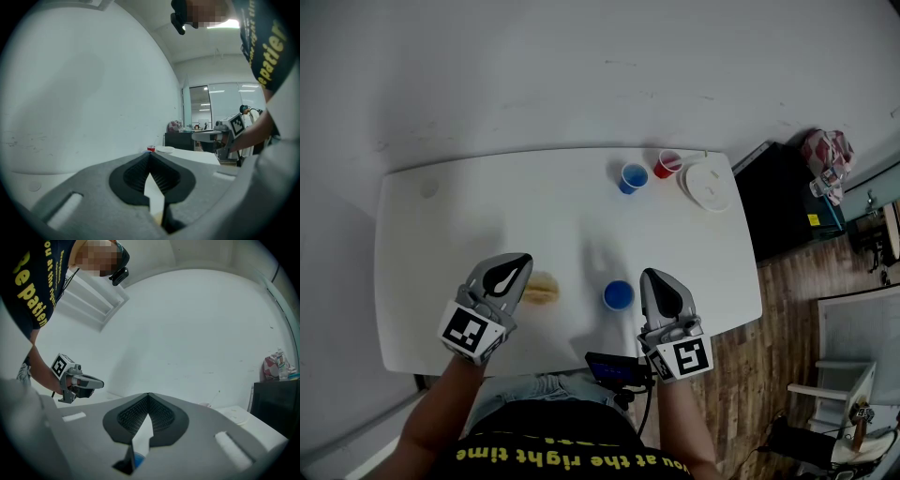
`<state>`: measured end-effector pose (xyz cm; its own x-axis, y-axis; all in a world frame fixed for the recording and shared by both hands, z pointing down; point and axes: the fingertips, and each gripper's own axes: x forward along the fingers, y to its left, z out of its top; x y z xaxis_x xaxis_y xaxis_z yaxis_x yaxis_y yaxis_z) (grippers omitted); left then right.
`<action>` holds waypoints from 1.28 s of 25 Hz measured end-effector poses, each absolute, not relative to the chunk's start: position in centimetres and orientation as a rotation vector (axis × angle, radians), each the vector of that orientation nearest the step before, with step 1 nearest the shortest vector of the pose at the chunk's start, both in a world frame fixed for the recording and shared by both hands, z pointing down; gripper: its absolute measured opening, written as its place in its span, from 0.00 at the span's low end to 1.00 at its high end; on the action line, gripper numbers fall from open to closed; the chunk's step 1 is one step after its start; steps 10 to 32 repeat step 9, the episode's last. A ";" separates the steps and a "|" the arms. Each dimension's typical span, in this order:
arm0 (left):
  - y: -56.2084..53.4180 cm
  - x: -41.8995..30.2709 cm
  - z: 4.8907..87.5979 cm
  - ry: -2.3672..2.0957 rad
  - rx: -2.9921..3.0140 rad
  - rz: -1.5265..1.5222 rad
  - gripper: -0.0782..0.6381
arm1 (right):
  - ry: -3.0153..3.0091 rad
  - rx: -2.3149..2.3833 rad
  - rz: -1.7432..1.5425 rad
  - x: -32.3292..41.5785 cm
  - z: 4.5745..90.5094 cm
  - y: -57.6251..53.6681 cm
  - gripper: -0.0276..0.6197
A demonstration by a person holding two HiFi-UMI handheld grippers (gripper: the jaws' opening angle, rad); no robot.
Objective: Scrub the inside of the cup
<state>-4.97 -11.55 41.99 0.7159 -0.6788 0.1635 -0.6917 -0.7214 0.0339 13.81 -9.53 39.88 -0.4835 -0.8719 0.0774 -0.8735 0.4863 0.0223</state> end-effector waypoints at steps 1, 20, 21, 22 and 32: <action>-11.5 -5.0 42.0 -1.128 2.825 0.212 0.12 | -2.644 1.552 0.038 13.7 39.9 -9.5 0.05; -11.7 -4.9 42.1 -1.118 2.824 0.209 0.11 | -2.644 1.551 0.046 13.6 40.1 -9.6 0.05; -11.7 -4.9 42.1 -1.118 2.824 0.209 0.11 | -2.644 1.551 0.046 13.6 40.1 -9.6 0.05; -11.7 -4.9 42.1 -1.118 2.824 0.209 0.11 | -2.644 1.551 0.046 13.6 40.1 -9.6 0.05; -11.7 -4.9 42.1 -1.118 2.824 0.209 0.11 | -2.644 1.551 0.046 13.6 40.1 -9.6 0.05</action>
